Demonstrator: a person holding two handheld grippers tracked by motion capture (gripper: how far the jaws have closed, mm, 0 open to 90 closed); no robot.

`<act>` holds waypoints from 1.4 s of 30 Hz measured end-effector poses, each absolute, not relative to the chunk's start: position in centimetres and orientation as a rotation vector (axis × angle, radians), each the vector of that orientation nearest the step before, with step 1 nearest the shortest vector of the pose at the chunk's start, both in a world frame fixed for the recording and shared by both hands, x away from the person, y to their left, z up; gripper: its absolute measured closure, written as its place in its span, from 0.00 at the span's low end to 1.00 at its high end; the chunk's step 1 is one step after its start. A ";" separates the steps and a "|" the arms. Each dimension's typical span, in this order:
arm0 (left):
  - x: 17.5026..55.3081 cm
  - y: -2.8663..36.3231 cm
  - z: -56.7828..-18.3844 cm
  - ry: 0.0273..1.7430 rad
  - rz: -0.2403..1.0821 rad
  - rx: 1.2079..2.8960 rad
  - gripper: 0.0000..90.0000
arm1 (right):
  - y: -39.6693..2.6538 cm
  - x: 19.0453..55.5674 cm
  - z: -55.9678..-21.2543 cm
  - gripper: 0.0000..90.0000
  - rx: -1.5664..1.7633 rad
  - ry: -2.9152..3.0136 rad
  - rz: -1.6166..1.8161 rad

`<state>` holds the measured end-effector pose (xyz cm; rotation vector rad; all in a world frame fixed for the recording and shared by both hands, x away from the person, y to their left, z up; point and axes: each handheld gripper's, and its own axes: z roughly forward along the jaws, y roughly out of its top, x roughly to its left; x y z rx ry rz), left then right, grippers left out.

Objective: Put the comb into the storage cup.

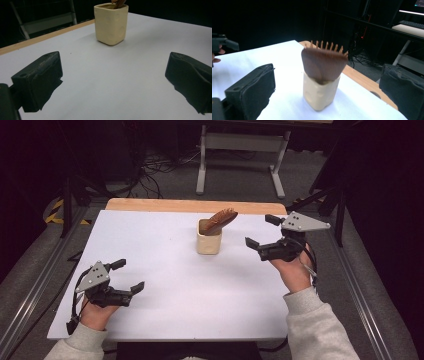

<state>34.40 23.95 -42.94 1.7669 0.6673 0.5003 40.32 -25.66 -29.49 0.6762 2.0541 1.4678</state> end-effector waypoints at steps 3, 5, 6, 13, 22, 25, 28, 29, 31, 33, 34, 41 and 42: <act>34.4 24.2 -42.9 0.674 0.505 1.758 0.02 | -26.5 39.6 -30.4 0.01 0.682 2.051 1.469; 34.4 24.4 -42.9 0.674 0.504 1.754 0.02 | -26.9 39.1 -31.1 0.01 0.696 2.068 1.459; 34.4 24.5 -42.9 0.675 0.504 1.754 0.02 | -27.2 38.9 -31.5 0.01 0.691 2.066 1.460; 34.4 25.0 -42.9 0.683 0.505 1.754 0.02 | -28.3 37.5 -34.1 0.01 0.695 2.085 1.458; 34.5 25.0 -43.0 0.669 0.496 1.761 0.02 | -29.3 36.2 -37.3 0.01 0.717 2.114 1.474; 34.5 25.0 -43.0 0.666 0.496 1.767 0.02 | -29.5 35.8 -38.3 0.01 0.713 2.112 1.490; 34.5 25.0 -43.1 0.663 0.494 1.766 0.02 | -29.7 35.7 -39.5 0.01 0.732 2.116 1.490; 34.5 25.0 -43.1 0.662 0.494 1.771 0.02 | -29.8 35.6 -39.9 0.01 0.734 2.117 1.492; 34.5 25.1 -43.2 0.664 0.493 1.768 0.01 | -29.9 35.5 -40.7 0.00 0.738 2.123 1.492; 34.5 25.2 -43.3 0.666 0.492 1.770 0.01 | -29.9 35.4 -41.4 0.00 0.746 2.129 1.502; 34.5 25.3 -43.4 0.665 0.491 1.768 0.01 | -30.0 35.4 -41.8 0.00 0.749 2.132 1.506; 34.5 25.6 -43.7 0.673 0.494 1.766 0.01 | -30.0 35.1 -43.5 0.00 0.761 2.153 1.508; 34.5 25.7 -43.7 0.671 0.494 1.770 0.01 | -30.0 35.1 -43.7 0.00 0.763 2.158 1.507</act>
